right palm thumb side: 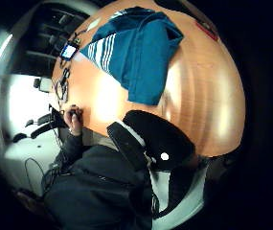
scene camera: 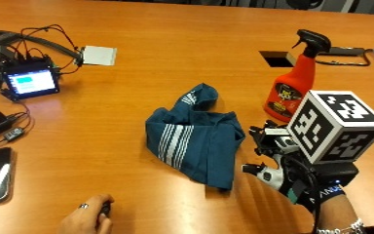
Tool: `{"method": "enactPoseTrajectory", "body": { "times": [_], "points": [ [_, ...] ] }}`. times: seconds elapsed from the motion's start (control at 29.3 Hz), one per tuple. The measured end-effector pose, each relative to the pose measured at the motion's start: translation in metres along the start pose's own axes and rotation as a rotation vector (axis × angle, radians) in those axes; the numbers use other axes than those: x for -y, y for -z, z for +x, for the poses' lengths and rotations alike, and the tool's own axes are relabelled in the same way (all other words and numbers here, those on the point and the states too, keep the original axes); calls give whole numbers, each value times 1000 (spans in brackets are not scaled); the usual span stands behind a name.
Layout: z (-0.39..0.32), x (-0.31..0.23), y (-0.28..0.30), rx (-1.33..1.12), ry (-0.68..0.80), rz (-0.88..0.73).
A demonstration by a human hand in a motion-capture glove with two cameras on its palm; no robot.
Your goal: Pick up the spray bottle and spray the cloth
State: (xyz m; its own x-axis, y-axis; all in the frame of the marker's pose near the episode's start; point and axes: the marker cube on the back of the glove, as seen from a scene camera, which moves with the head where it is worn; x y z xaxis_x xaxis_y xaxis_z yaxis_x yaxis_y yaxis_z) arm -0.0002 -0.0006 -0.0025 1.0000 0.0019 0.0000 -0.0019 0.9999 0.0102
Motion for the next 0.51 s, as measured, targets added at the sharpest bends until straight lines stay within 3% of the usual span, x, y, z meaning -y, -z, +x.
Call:
{"method": "enactPoseTrajectory", "body": {
  "times": [0.51],
  "points": [
    [-4, 8, 3, 12, 10, -22]
  ]
}}
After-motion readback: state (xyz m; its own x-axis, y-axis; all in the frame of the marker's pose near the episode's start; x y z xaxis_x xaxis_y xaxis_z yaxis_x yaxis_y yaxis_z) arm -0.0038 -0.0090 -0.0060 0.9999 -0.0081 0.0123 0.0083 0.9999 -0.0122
